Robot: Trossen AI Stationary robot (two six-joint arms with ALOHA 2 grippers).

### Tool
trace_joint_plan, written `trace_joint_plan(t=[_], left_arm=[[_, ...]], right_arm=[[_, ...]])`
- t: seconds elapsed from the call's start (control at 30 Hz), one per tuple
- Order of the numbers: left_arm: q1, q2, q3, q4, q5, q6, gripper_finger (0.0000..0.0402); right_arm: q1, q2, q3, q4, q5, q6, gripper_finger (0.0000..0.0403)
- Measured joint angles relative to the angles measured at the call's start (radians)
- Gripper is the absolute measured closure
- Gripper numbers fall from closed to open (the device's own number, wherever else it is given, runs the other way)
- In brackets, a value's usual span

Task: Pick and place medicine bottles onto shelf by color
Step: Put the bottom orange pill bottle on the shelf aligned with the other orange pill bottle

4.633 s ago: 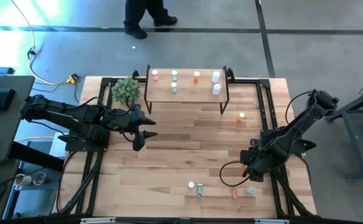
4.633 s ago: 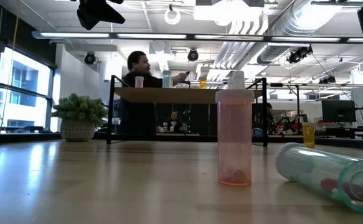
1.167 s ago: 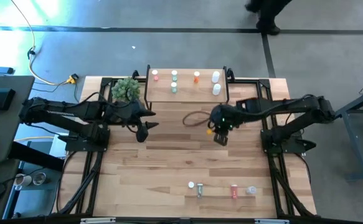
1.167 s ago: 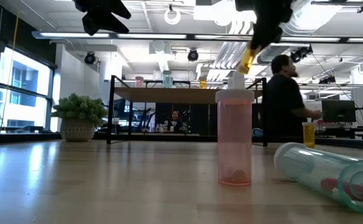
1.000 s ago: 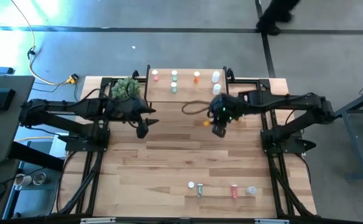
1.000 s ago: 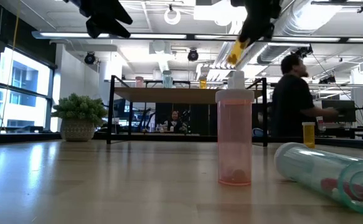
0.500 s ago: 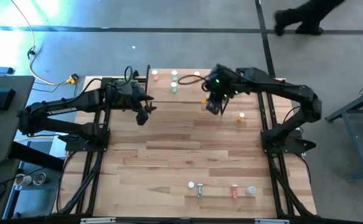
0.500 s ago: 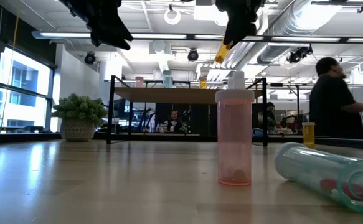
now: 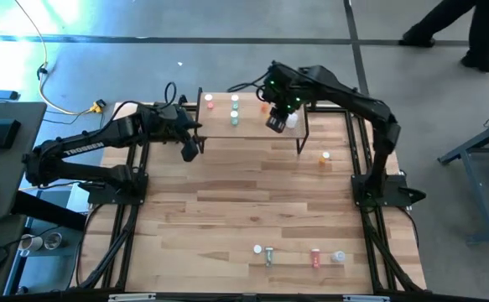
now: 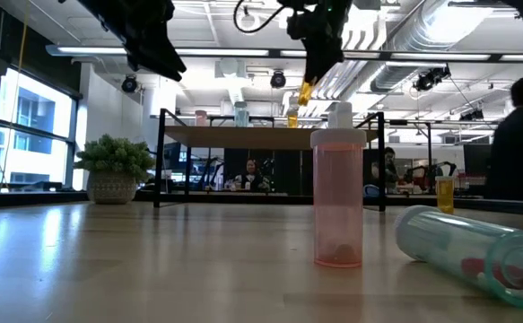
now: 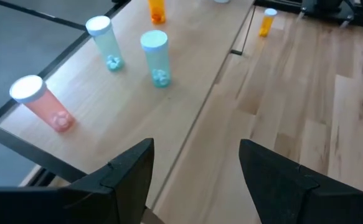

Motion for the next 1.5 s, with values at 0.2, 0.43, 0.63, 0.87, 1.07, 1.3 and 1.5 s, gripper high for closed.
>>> trace_joint_plan(t=[0.2,0.43,0.63,0.87,1.07,1.3,1.5], left_arm=[[0.005,0.000,0.000,0.000,0.000,0.016,0.0174],[0.005,0.000,0.000,0.001,0.000,0.016,0.0174],[0.005,0.000,0.000,0.008,0.000,0.016,0.0174],[0.005,0.000,0.000,0.009,0.000,0.016,0.0174],[0.005,0.000,0.000,0.008,0.000,0.016,0.0174],[0.005,0.000,0.000,0.008,0.000,0.016,0.0174],[0.005,0.000,0.000,0.008,0.000,0.016,0.0174]], right_arm=[[-0.008,0.060,0.034,-0.011,0.000,-0.053,0.0286],[-0.008,0.097,0.033,0.016,0.014,-0.116,0.0286],[-0.013,0.099,0.038,0.017,0.051,-0.144,0.0286],[-0.027,0.098,0.088,0.019,0.051,-0.148,0.0286],[-0.021,0.127,0.091,-0.012,0.041,-0.137,0.0286],[0.002,0.162,0.090,-0.026,0.033,-0.140,0.0286],[0.006,0.162,0.090,-0.027,0.033,-0.138,0.0286]])
